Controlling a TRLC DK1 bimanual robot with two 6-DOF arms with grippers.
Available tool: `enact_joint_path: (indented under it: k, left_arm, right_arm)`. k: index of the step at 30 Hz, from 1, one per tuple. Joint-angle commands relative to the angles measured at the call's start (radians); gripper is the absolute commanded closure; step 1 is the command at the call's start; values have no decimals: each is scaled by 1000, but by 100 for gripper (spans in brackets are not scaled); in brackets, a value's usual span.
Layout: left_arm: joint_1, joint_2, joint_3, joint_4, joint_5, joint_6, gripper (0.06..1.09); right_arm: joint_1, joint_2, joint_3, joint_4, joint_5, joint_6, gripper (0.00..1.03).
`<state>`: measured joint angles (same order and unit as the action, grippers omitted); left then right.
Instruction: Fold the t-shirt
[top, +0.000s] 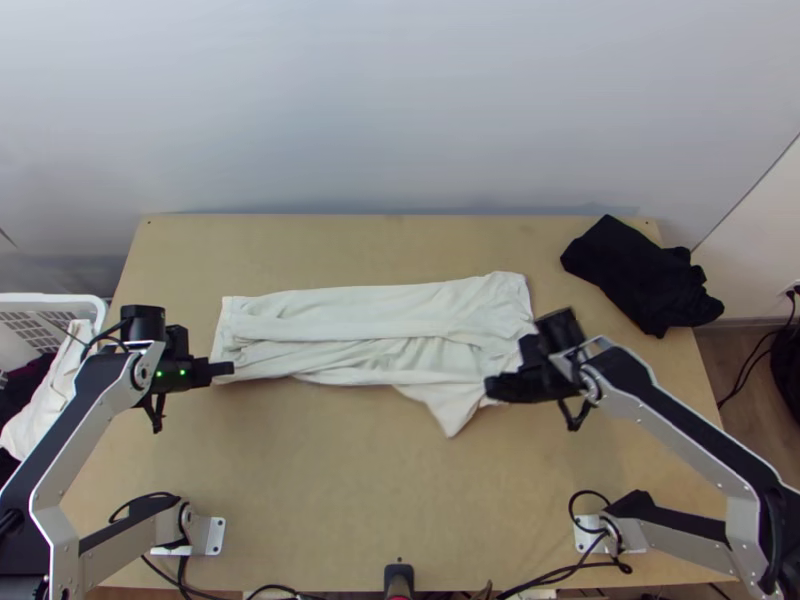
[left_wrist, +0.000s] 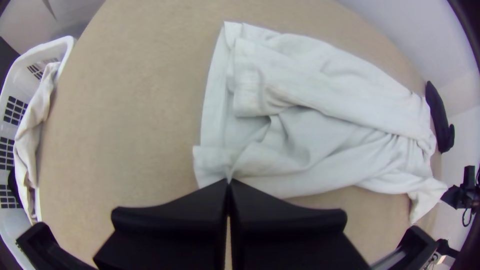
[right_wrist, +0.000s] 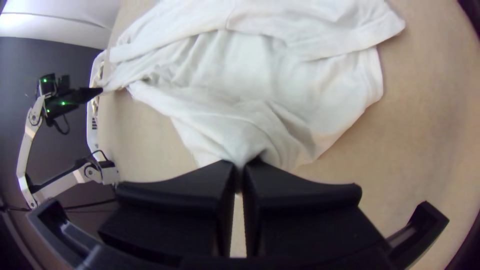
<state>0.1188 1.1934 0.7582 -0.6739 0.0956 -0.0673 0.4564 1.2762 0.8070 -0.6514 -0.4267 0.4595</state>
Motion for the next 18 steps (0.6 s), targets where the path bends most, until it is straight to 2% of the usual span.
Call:
enact_joint_path:
  k: [1, 12, 18]
  left_arm:
    - [10, -15, 24, -10, 7, -11, 104]
    - [68, -23, 55, 11, 9, -57, 104]
    - [55, -55, 96, -64, 79, -80, 104]
  right_arm:
    - [-107, -43, 86, -76, -4, -15, 100]
    - [-159, -104, 150, -223, -14, -91, 100]
    - [-102, -152, 136, -337, -35, -142, 100]
